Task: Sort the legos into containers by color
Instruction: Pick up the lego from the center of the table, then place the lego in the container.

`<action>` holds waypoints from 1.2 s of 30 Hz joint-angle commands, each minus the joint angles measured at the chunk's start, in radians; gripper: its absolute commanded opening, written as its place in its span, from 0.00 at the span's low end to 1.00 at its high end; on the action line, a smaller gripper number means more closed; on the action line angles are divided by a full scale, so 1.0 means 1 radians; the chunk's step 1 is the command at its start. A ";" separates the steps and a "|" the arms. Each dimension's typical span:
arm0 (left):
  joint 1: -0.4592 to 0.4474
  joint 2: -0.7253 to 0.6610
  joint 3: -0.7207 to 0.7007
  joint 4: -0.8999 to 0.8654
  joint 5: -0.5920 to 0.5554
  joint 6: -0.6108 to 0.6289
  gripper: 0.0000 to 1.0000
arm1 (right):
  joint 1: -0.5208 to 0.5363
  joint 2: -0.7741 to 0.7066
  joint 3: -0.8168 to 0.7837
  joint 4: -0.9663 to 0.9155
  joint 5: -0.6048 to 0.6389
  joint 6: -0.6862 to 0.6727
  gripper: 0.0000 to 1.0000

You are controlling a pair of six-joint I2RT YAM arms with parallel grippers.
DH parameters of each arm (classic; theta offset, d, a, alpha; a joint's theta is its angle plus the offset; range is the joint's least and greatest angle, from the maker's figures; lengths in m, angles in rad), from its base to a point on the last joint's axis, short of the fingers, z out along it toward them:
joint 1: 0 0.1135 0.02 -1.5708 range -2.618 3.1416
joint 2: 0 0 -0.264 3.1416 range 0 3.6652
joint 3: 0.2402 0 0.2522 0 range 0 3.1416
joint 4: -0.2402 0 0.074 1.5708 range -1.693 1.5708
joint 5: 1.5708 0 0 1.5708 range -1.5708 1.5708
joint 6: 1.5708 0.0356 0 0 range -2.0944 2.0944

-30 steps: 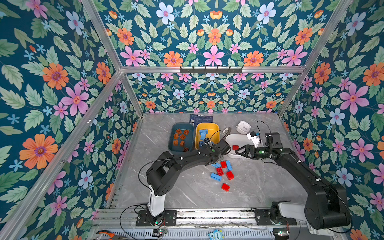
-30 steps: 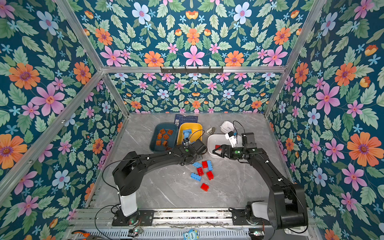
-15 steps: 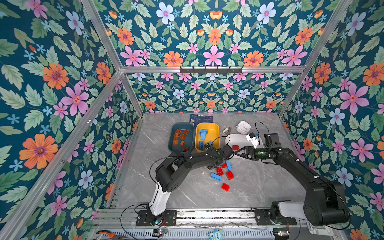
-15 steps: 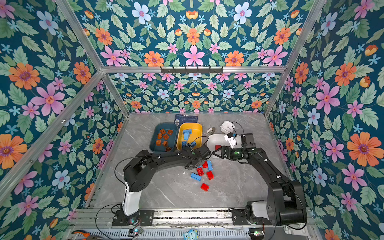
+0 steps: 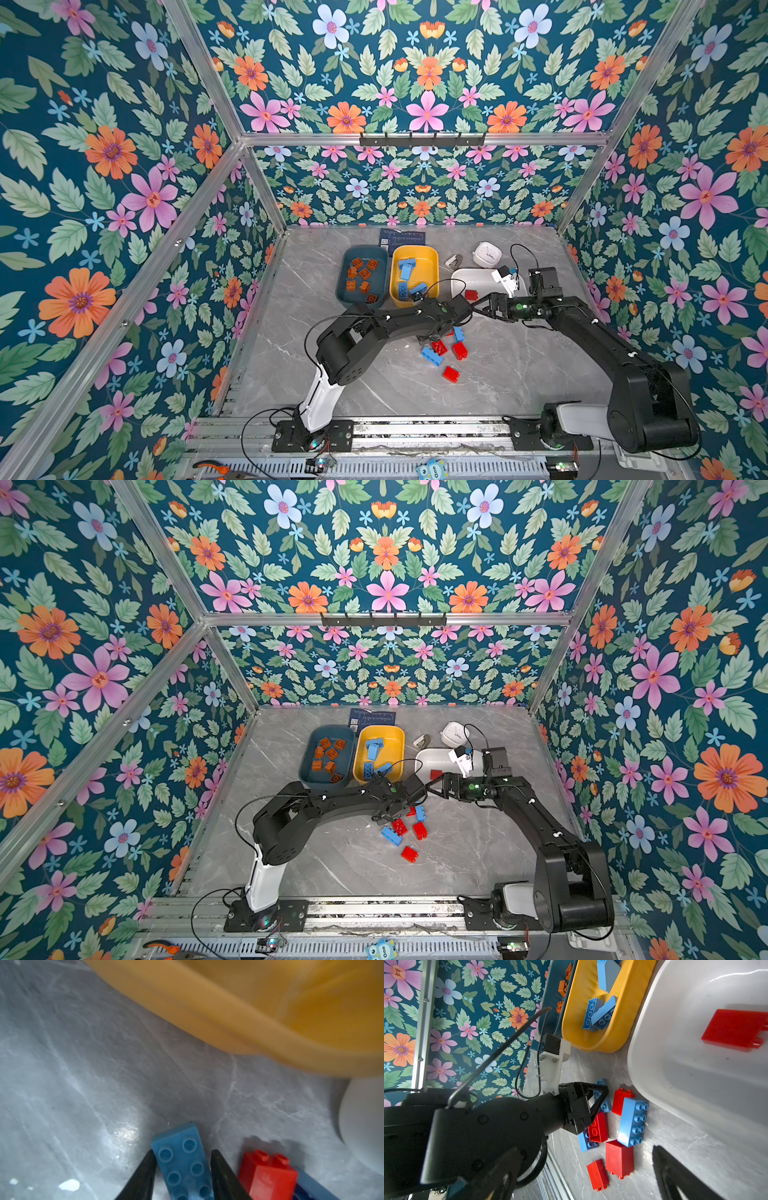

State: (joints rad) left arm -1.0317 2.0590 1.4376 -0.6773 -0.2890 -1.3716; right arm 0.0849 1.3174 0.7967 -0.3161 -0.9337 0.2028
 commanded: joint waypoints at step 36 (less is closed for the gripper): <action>0.091 -0.172 0.161 -0.146 -0.135 0.628 0.32 | 0.001 -0.014 0.008 0.014 -0.016 0.006 0.99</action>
State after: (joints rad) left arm -0.9524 1.8866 1.5532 -0.7891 -0.3771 -0.8768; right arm 0.0853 1.3025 0.7940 -0.3130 -0.9379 0.2058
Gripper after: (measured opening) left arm 0.334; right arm 0.990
